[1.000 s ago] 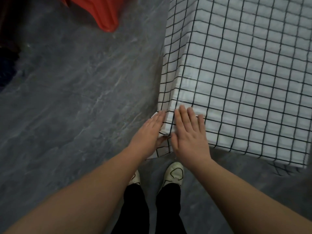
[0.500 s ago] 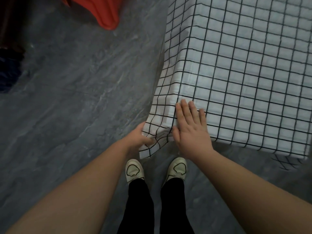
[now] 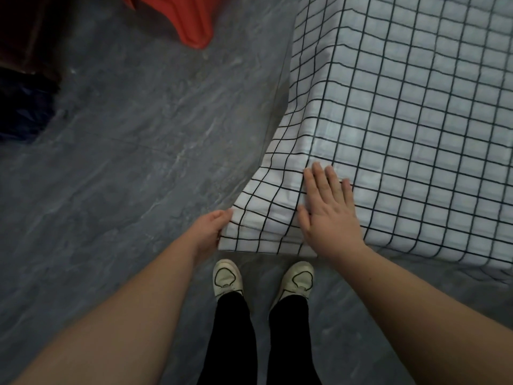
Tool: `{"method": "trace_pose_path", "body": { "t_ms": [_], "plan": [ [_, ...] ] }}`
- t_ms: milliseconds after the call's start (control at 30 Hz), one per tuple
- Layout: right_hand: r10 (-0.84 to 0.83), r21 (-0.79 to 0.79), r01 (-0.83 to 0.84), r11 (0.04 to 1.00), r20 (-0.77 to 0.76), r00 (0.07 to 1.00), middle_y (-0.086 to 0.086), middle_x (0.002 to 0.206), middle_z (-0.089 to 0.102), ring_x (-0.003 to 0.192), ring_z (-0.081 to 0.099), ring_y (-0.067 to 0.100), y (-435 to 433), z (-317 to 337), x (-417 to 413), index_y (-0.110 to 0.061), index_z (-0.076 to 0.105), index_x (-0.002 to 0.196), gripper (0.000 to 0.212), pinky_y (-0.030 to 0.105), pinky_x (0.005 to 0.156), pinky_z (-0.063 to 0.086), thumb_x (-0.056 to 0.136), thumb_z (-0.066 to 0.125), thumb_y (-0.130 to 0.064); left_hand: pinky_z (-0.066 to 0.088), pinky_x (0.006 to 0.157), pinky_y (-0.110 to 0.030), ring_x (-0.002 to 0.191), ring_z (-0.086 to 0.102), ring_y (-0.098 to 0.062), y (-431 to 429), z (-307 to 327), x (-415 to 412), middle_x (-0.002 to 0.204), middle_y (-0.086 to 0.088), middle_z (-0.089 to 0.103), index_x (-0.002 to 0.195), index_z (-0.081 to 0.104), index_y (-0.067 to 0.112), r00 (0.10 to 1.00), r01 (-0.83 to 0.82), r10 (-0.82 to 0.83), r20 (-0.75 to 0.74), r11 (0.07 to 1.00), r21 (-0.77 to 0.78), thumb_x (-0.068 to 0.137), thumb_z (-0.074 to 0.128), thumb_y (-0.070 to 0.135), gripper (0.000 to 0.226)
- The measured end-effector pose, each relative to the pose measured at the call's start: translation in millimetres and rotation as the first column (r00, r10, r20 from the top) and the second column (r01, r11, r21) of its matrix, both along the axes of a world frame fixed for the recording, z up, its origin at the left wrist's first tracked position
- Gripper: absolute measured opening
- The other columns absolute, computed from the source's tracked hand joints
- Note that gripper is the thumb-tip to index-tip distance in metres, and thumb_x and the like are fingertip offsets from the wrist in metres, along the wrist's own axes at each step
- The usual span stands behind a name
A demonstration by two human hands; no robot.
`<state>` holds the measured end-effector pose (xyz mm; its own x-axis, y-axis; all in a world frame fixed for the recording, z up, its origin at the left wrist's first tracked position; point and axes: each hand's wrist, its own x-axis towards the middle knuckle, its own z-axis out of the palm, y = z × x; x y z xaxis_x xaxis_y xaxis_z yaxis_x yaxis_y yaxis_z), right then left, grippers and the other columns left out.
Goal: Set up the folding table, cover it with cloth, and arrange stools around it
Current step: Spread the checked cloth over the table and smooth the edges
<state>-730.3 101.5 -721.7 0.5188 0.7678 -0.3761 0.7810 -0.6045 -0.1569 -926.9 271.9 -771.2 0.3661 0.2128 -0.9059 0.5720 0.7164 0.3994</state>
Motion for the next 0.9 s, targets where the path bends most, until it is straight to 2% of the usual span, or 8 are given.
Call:
{"method": "trace_pose_path", "body": {
  "t_ms": [100,233,367,567,633,700,767,900],
  "plan": [
    [-0.008,0.004,0.008,1.0,0.003,1.0,-0.002,0.167,-0.015,0.153,-0.019,0.017,1,-4,0,-0.023,-0.008,0.16,0.069,0.044,0.123,-0.013,0.102,0.023,-0.044,0.054,0.092,-0.054,0.1,0.067,-0.039,-6,-8,-11,0.11,-0.029,0.069,0.114,0.063,-0.006,1.0,-0.029,0.029,-0.004,1.0,-0.011,0.094,0.062,0.042,0.052],
    [-0.006,0.011,0.005,1.0,0.02,1.0,-0.001,0.168,-0.012,0.153,-0.017,0.019,0,-7,-1,-0.022,-0.007,0.161,0.07,0.046,0.123,-0.011,0.101,0.021,-0.045,0.049,0.078,-0.038,0.094,0.063,-0.035,-19,-15,-21,0.1,-0.025,0.068,0.109,0.064,-0.003,0.989,0.088,-0.073,-0.126,0.989,0.117,0.1,0.054,0.04,0.046],
    [-0.001,0.018,0.001,1.0,0.024,1.0,0.001,0.168,-0.01,0.154,-0.015,0.02,-2,-8,-2,-0.02,-0.004,0.161,0.071,0.048,0.124,-0.008,0.1,0.023,-0.044,0.043,0.098,-0.047,0.114,0.063,-0.026,-17,-10,-23,0.123,-0.006,0.069,0.127,0.062,0.018,0.992,-0.047,0.03,-0.119,0.988,-0.149,0.098,0.02,0.068,0.071],
    [0.001,0.029,-0.002,1.0,0.028,1.0,0.002,0.169,-0.005,0.155,-0.011,0.021,0,-9,-4,-0.019,0.001,0.161,0.071,0.049,0.124,-0.006,0.099,0.025,-0.044,0.046,0.055,-0.026,0.077,0.067,-0.011,-10,1,0,0.096,-0.003,0.075,0.098,0.064,0.012,0.983,0.01,-0.021,-0.183,0.998,-0.065,0.1,0.054,0.016,0.011],
    [0.004,0.035,-0.005,0.999,0.028,1.0,0.002,0.168,-0.005,0.155,-0.011,0.021,0,-9,-3,-0.019,0.001,0.161,0.071,0.049,0.124,-0.006,0.1,0.025,-0.044,0.047,0.06,-0.029,0.084,0.066,-0.019,-8,-6,10,0.105,-0.011,0.071,0.102,0.064,0.006,0.921,0.205,-0.177,-0.347,0.978,0.047,0.099,0.052,0.005,0.012],
    [0.007,0.041,-0.009,0.999,0.031,0.999,0.002,0.168,-0.004,0.155,-0.01,0.021,-1,-9,-2,-0.019,0.003,0.161,0.07,0.049,0.124,-0.006,0.1,0.026,-0.043,0.042,0.088,-0.03,0.117,0.056,-0.032,-11,-16,18,0.132,-0.02,0.056,0.123,0.057,0.001,0.826,0.435,-0.204,-0.525,0.823,0.365,0.091,0.053,-0.004,0.033],
    [0.013,0.038,-0.014,0.999,0.028,1.0,0.002,0.168,-0.004,0.155,-0.01,0.021,-1,-9,0,-0.019,0.003,0.161,0.07,0.049,0.124,-0.006,0.101,0.027,-0.043,0.031,0.111,-0.035,0.138,0.038,-0.032,-20,-12,31,0.149,-0.017,0.041,0.137,0.048,0.004,0.914,0.359,-0.115,-0.389,0.678,0.642,0.08,0.056,-0.008,0.059],
    [0.009,0.044,-0.01,0.999,0.018,1.0,0.004,0.169,0.001,0.155,-0.005,0.023,-1,-7,0,-0.018,0.006,0.161,0.07,0.05,0.124,-0.003,0.1,0.029,-0.043,0.004,0.123,-0.029,0.152,-0.003,-0.009,-49,12,60,0.166,0.008,0.001,0.159,0.009,0.028,0.74,0.553,-0.645,-0.191,0.422,0.719,0.077,0.064,0.002,0.102]
  ]
}}
